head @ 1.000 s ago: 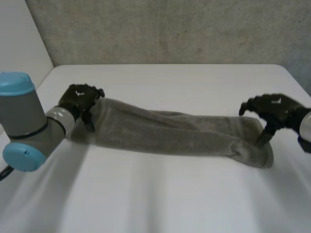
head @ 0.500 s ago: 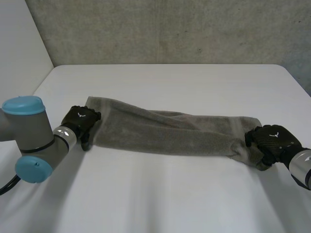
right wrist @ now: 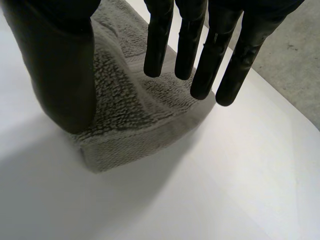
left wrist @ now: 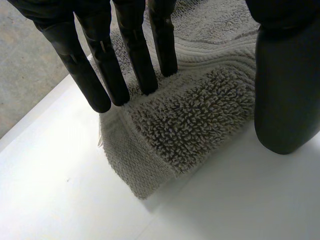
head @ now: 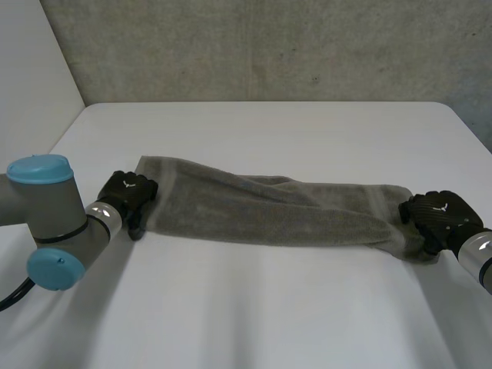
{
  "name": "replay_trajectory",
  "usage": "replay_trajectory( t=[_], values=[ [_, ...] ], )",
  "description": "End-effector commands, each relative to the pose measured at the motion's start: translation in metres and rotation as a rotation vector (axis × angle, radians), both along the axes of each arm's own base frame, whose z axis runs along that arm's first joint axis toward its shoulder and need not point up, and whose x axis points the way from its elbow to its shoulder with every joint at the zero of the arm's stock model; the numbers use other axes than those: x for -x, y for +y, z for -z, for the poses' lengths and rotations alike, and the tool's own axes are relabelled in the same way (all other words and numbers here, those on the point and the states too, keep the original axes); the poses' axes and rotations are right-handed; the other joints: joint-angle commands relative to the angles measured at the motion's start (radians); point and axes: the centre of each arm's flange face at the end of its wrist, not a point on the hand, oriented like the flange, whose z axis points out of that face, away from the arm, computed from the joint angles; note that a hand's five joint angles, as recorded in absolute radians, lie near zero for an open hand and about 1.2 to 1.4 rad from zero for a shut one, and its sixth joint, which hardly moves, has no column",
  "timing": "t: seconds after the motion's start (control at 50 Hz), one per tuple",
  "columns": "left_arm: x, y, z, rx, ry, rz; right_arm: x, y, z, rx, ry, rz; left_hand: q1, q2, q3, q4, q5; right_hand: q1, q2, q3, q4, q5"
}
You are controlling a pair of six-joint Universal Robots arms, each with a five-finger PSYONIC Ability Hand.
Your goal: Fold the towel.
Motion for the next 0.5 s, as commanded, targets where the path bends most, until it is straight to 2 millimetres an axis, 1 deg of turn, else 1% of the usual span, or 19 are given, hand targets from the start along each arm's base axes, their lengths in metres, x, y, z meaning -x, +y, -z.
replay_trajectory(
  t=[0.02, 0.08, 0.1, 0.12, 0.14, 0.18, 0.2, 0.22, 0.24, 0.3, 0.34, 0.36, 0.38, 0.4, 0.42, 0.46, 0.48, 0.5],
  values=[
    [-0.001, 0.002, -0.002, 0.000, -0.002, -0.004, 0.000, 0.003, 0.002, -0.016, -0.003, -0.002, 0.012, 0.014, 0.013, 0.010, -0.072, -0.062, -0.065, -0.069, -0.069, -0.047],
    [-0.001, 0.002, -0.003, 0.001, 0.000, -0.004, -0.001, 0.003, 0.002, -0.017, -0.004, -0.004, 0.039, 0.041, 0.040, 0.037, -0.046, -0.050, -0.054, -0.057, -0.057, -0.035],
    [-0.001, 0.003, -0.004, 0.001, 0.001, -0.003, 0.000, 0.003, 0.002, -0.017, -0.004, -0.004, 0.062, 0.064, 0.063, 0.060, -0.022, -0.027, -0.030, -0.034, -0.034, -0.012],
    [-0.001, 0.003, -0.003, -0.001, 0.000, -0.003, 0.000, 0.003, 0.002, -0.019, -0.004, -0.004, 0.112, 0.114, 0.113, 0.109, 0.027, 0.067, 0.063, 0.060, 0.059, 0.081],
    [-0.001, 0.003, -0.003, -0.001, 0.000, -0.003, 0.000, 0.003, 0.002, -0.019, -0.004, -0.004, 0.112, 0.114, 0.113, 0.110, 0.028, 0.067, 0.064, 0.061, 0.060, 0.082],
    [-0.001, 0.003, -0.002, -0.002, 0.001, 0.000, 0.000, 0.002, 0.002, -0.016, -0.002, -0.004, 0.296, 0.298, 0.297, 0.294, 0.212, 0.467, 0.464, 0.461, 0.460, 0.482],
    [-0.001, 0.003, -0.002, -0.002, 0.001, 0.000, 0.000, 0.002, 0.002, -0.016, -0.002, -0.004, 0.297, 0.299, 0.298, 0.295, 0.213, 0.470, 0.466, 0.463, 0.462, 0.484],
    [-0.001, 0.003, -0.002, -0.001, 0.001, 0.000, 0.000, 0.002, 0.002, -0.013, 0.002, -0.006, 0.425, 0.427, 0.426, 0.423, 0.341, 0.682, 0.678, 0.675, 0.674, 0.697],
    [-0.001, 0.003, -0.002, 0.000, 0.000, 0.001, 0.000, 0.001, 0.001, -0.006, 0.008, -0.008, 0.533, 0.535, 0.535, 0.531, 0.449, 0.811, 0.807, 0.804, 0.803, 0.826],
    [0.000, 0.002, -0.002, 0.001, 0.000, 0.001, 0.001, -0.002, -0.002, 0.005, 0.012, -0.006, 0.535, 0.536, 0.536, 0.532, 0.450, 0.812, 0.808, 0.805, 0.805, 0.827],
    [-0.002, 0.001, -0.006, 0.010, 0.001, -0.007, 0.002, -0.008, -0.011, 0.046, 0.024, -0.006, 0.535, 0.536, 0.536, 0.532, 0.450, 0.812, 0.808, 0.805, 0.805, 0.827],
    [-0.002, 0.001, -0.006, 0.010, 0.001, -0.007, 0.002, -0.008, -0.011, 0.047, 0.024, -0.006, 0.535, 0.536, 0.536, 0.532, 0.450, 0.812, 0.808, 0.805, 0.805, 0.827],
    [-0.005, -0.001, -0.011, 0.022, 0.003, -0.019, 0.002, -0.013, -0.017, 0.072, 0.028, -0.003, 0.535, 0.536, 0.536, 0.532, 0.450, 0.812, 0.808, 0.805, 0.805, 0.827],
    [-0.008, -0.004, -0.021, 0.048, 0.006, -0.033, 0.002, -0.018, -0.027, 0.100, 0.032, -0.001, 0.535, 0.536, 0.536, 0.532, 0.450, 0.812, 0.808, 0.805, 0.805, 0.827],
    [-0.008, -0.004, -0.021, 0.048, 0.006, -0.033, 0.002, -0.018, -0.027, 0.100, 0.032, -0.001, 0.535, 0.536, 0.536, 0.532, 0.450, 0.812, 0.808, 0.805, 0.805, 0.827],
    [-0.013, -0.007, -0.049, 0.116, 0.025, -0.056, 0.002, -0.027, -0.051, 0.158, 0.036, -0.002, 0.535, 0.536, 0.536, 0.532, 0.450, 0.812, 0.808, 0.805, 0.805, 0.827],
    [-0.013, -0.007, -0.049, 0.117, 0.025, -0.057, 0.002, -0.027, -0.051, 0.159, 0.036, -0.002, 0.535, 0.536, 0.536, 0.532, 0.450, 0.812, 0.808, 0.805, 0.805, 0.827],
    [-0.013, -0.006, -0.061, 0.143, 0.036, -0.060, 0.002, -0.031, -0.061, 0.175, 0.036, -0.004, 0.535, 0.536, 0.536, 0.532, 0.450, 0.812, 0.808, 0.805, 0.805, 0.827]
  ],
)
